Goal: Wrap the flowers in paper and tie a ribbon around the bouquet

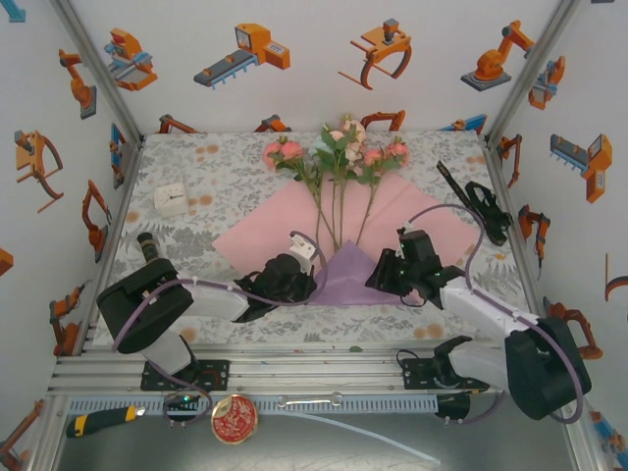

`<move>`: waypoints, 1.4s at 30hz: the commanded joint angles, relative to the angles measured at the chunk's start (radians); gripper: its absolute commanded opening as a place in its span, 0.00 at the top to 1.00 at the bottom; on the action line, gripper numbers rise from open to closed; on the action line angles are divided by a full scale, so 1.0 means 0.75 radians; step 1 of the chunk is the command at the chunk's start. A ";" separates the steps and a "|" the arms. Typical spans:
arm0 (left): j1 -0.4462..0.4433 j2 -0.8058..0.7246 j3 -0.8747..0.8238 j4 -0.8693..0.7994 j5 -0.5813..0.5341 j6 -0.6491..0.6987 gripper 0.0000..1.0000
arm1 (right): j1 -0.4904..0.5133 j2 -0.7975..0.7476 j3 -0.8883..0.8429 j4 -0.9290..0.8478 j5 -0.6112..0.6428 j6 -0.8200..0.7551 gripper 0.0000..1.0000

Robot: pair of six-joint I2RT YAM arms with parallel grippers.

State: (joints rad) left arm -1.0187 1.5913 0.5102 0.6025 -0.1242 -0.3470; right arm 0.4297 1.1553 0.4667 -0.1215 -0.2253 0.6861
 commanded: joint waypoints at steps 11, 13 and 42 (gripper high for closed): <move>-0.026 -0.449 0.060 -0.463 -0.228 -0.060 0.62 | 0.010 0.173 0.077 0.062 0.047 -0.093 0.56; -0.086 -0.548 0.092 -0.539 -0.256 -0.044 0.61 | 0.009 0.177 0.077 0.063 0.053 -0.103 0.56; -0.135 -0.092 0.087 -0.370 -0.156 -0.315 0.73 | 0.349 -0.084 -0.013 0.001 0.226 0.267 0.58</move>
State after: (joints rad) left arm -1.1240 1.5608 0.6056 0.3439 -0.2047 -0.5247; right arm 0.6861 1.0607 0.4622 -0.1078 -0.1482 0.8322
